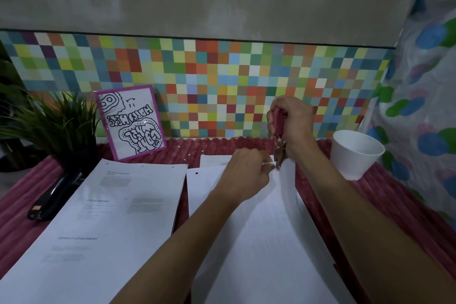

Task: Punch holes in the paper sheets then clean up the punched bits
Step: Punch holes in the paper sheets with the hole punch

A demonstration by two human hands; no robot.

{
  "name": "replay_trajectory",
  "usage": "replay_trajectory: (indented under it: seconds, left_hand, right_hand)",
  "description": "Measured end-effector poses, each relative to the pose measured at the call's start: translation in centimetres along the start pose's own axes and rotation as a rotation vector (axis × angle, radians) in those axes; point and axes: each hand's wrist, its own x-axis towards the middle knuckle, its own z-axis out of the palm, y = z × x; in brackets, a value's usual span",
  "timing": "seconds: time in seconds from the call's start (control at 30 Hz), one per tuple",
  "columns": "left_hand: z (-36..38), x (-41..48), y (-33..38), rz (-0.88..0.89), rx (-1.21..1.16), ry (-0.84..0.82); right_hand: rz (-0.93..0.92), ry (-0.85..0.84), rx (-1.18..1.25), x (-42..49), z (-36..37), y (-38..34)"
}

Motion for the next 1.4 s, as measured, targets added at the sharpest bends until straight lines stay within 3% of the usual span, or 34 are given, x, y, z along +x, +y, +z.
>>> replay_trajectory:
  seconds: [0.1,0.2,0.4,0.53,0.63,0.7,0.77,0.93,1.1,1.27,1.4]
  left_hand:
    - [-0.2,0.2,0.0,-0.015,-0.021,-0.01]
    - [-0.1,0.1,0.0,-0.016,-0.019,-0.003]
    - [-0.5,0.3,-0.2,-0.034,-0.002,0.044]
    - [-1.2,0.1,-0.3,0.024,-0.013,0.05]
    - [-1.2,0.1,-0.1,0.02,-0.021,0.05]
    - [-1.0,0.0,0.3,0.012,-0.017,0.032]
    - [-0.9,-0.1,0.7,-0.01,-0.027,0.018]
    - [-1.0,0.5,1.1,-0.114,0.092,0.099]
    - [-1.1,0.7,1.2,-0.131,0.064,0.09]
    - [-1.2,0.0,-0.3,-0.133,-0.04,0.063]
    - [-1.9,-0.3,-0.2,-0.077,-0.097,0.066]
  right_hand:
    - [0.133,-0.193,0.083,0.4,-0.9,-0.4]
    - [0.129,-0.311,0.045,0.0,-0.8,-0.5]
    - [-0.065,-0.182,-0.004,-0.6,-0.3,-0.6]
    - [-0.053,-0.034,0.092,0.1,-1.4,-0.8]
    - [0.016,-0.168,0.152,-0.2,-1.6,-1.3]
    - [0.026,-0.301,0.09,-0.6,-1.2,-1.5]
    - [0.003,-0.332,0.005,-0.9,-0.8,-1.7]
    - [-0.202,-0.097,-0.111,-2.2,0.6,-1.0]
    - [-0.27,0.094,-0.083,-3.4,2.0,-0.3]
    - [-0.168,-0.049,0.053,-3.1,0.8,-1.0]
    - [-0.091,0.13,0.186,-2.2,-0.5,-1.5]
